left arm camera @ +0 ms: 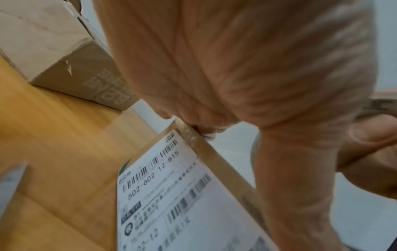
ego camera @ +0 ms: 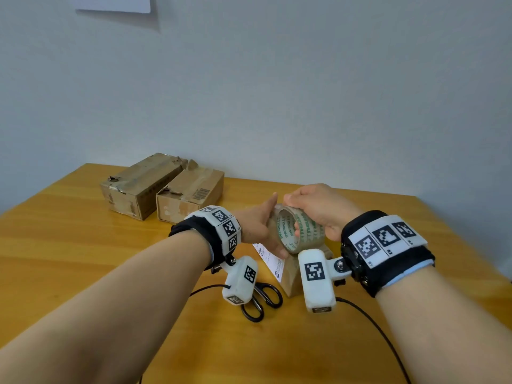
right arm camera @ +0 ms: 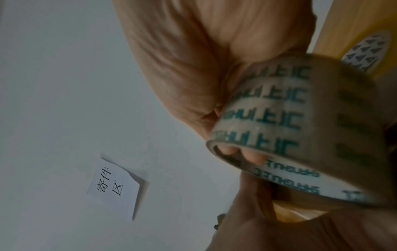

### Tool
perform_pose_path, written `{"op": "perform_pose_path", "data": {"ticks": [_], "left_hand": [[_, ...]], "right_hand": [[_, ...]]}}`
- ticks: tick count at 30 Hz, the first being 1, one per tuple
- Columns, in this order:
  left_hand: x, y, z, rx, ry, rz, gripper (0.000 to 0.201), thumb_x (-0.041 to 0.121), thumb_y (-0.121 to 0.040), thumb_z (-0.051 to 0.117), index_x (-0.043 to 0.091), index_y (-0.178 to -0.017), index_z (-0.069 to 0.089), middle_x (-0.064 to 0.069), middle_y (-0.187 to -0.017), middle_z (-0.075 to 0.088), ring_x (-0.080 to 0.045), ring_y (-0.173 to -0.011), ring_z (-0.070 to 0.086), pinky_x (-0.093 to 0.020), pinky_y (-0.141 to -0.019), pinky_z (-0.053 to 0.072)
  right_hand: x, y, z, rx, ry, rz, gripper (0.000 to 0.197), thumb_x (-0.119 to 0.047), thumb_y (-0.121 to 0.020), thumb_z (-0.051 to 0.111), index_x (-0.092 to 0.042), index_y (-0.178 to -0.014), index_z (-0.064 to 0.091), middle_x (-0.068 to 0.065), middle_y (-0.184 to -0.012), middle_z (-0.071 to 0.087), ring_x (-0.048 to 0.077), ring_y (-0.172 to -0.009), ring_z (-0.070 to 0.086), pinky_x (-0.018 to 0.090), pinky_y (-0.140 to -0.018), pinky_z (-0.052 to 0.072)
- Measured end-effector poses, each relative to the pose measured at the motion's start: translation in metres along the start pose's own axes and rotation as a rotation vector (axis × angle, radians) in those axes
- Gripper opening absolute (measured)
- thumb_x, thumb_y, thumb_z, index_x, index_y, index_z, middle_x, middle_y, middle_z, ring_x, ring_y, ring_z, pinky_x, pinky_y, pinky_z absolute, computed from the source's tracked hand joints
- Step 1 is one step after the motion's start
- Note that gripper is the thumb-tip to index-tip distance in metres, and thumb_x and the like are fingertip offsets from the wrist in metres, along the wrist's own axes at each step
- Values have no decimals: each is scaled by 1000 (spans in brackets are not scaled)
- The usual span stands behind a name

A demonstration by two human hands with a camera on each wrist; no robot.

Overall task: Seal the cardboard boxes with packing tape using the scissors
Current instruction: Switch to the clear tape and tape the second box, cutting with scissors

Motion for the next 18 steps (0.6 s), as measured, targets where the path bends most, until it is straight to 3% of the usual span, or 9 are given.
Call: {"op": "perform_pose_path", "data": {"ticks": [4,8,13,16,18], "left_hand": [[1,0,-4,18,-57,-31,145,49,-56,91,27,-156,-11,7,-162,22,-16,-146,26,-41,-121,24],[8,-1,-7,26,-124,-30,139,52,-54,91,25,-157,1,8,-161,25,-15,-145,30,-40,-120,26],[6,-2,-7,14,-224,-37,142,65,-49,86,31,-156,0,10,-160,26,-16,-144,32,-43,-118,30],[7,-1,-5,15,-316,-28,139,70,-54,81,33,-156,-5,8,-160,27,-18,-144,32,-44,-117,31],[9,0,-4,30,-389,-19,133,74,-59,76,36,-155,-8,7,-163,19,-21,-147,26,-47,-118,27]], "right_hand": [[5,6,-5,-31,80,74,33,-36,-99,60,-6,-108,73,18,-97,77,32,-87,75,48,-92,58],[5,11,-9,-65,135,115,34,-34,-100,58,-5,-113,70,19,-99,77,32,-90,75,52,-94,57],[2,21,-15,-109,226,131,32,-26,-99,61,1,-113,69,22,-103,75,33,-91,75,54,-95,56],[2,25,-15,-111,311,132,34,-31,-98,61,0,-110,71,19,-100,76,35,-96,74,56,-94,56],[2,31,-18,-117,362,145,31,-31,-98,60,-3,-107,71,17,-99,77,33,-94,75,53,-93,57]]}}
Point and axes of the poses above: each hand's wrist, its own y-axis away from the middle knuckle, its own z-axis out of the palm, x = y × z, the point moved 4 cm from there along -y, towards the middle knuckle
